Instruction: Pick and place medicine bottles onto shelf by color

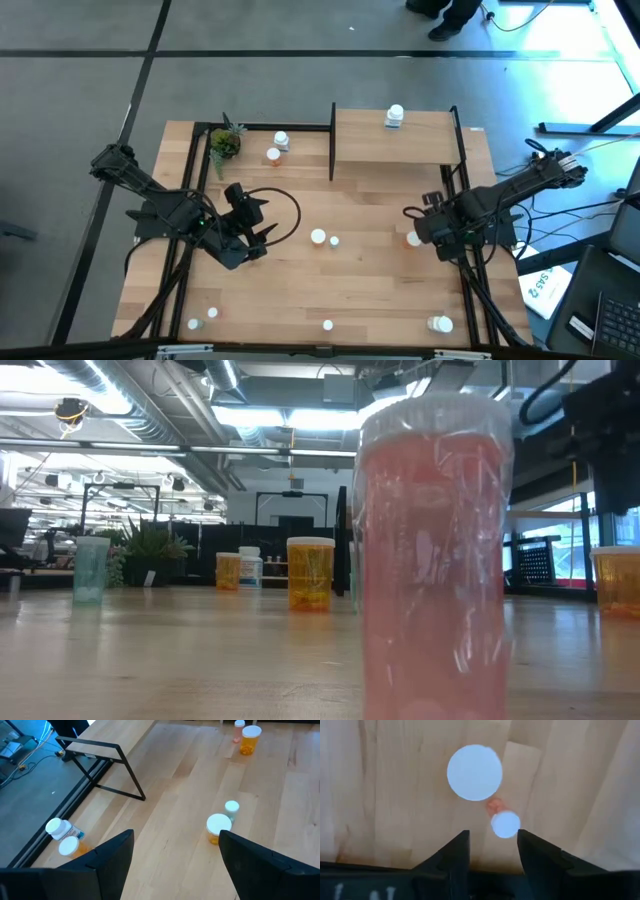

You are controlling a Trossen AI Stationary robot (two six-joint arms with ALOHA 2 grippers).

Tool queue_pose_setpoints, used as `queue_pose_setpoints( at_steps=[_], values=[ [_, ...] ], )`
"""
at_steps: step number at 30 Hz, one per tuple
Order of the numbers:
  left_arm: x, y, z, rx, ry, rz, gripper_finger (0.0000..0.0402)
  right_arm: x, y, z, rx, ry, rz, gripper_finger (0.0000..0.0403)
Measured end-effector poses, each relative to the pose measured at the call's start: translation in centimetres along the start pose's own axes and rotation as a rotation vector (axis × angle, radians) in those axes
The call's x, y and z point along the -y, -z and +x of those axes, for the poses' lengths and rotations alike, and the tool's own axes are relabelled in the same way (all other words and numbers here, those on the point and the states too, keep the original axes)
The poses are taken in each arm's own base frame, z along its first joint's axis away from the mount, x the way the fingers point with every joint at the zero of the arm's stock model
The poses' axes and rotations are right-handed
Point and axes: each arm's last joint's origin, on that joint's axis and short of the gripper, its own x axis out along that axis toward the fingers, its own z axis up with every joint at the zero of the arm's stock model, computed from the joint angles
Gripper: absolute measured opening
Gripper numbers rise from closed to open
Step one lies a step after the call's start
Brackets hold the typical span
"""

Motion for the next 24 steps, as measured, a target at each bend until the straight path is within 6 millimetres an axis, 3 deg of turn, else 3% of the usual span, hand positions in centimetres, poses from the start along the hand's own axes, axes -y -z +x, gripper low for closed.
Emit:
queue_pose_setpoints(
  at_steps=[5, 24],
  values=[
    [0.0, 0.0, 0.0, 0.0, 0.0, 0.0, 0.0286, -0.1, 0.3, 1.4, -0.018, -0.004, -0.008, 0.0167],
    [0.3, 0.0, 0.1, -0.01, 0.023, -0.001, 0.0286, 0.0, 0.3, 1.4, -0.008, 0.021, -0.002, 0.0167]
  ],
)
